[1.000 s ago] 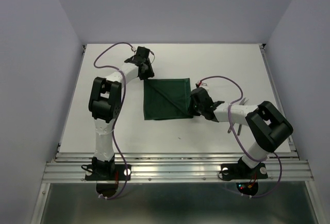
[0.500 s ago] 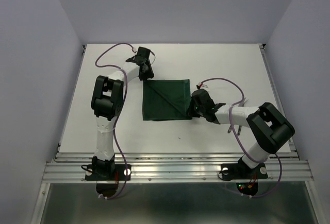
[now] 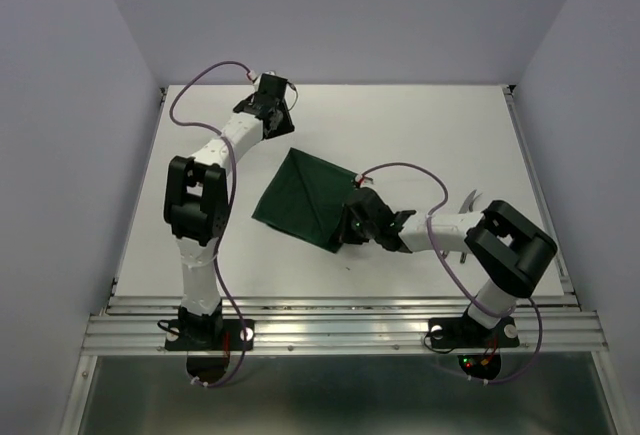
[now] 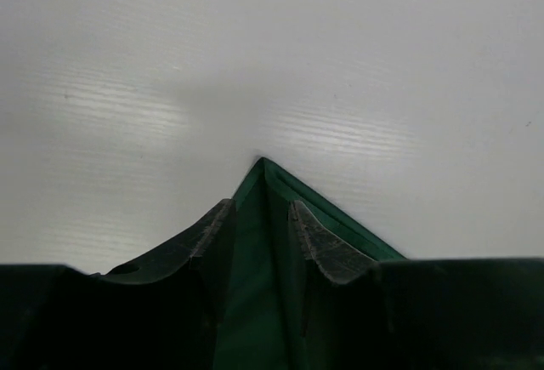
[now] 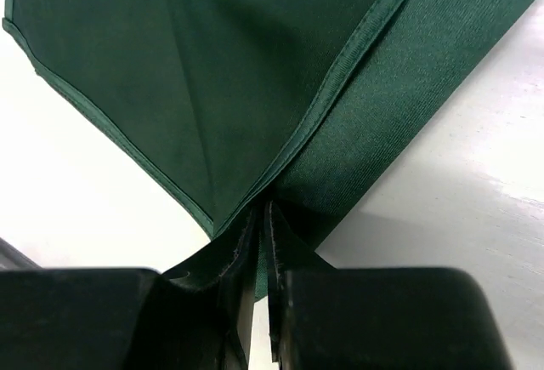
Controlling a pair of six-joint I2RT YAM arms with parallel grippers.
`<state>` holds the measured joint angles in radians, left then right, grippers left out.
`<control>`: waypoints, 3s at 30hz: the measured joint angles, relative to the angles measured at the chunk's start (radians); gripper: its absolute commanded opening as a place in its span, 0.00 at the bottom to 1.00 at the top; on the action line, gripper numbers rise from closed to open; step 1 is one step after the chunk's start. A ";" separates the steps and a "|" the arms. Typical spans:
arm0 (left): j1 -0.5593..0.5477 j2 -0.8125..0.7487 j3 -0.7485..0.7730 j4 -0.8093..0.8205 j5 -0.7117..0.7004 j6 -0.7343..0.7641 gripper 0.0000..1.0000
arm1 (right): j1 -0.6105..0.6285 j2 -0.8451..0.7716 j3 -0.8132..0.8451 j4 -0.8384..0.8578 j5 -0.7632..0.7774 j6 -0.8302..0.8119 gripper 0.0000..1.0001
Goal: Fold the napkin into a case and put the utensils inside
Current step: Move the upper triangle-folded napkin to the center of the board, then pick up the upper triangle-folded napkin from the center of the board.
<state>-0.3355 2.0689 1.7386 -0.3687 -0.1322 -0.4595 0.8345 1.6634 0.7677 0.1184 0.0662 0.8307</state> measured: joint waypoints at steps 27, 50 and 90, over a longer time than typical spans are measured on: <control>-0.439 -0.396 -0.638 0.059 -0.026 -0.120 0.69 | -0.362 0.033 0.135 -0.077 -0.060 -0.152 0.65; -0.532 -0.469 -0.705 0.119 -0.067 -0.085 0.68 | -0.364 0.217 0.225 0.047 -0.167 -0.069 0.07; -0.696 -0.275 -0.656 0.063 -0.226 -0.054 0.35 | -0.377 0.212 0.198 0.080 -0.153 -0.040 0.07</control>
<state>-1.0313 1.7935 1.0828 -0.3061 -0.3584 -0.5137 0.4576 1.8759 0.9653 0.1989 -0.0868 0.7906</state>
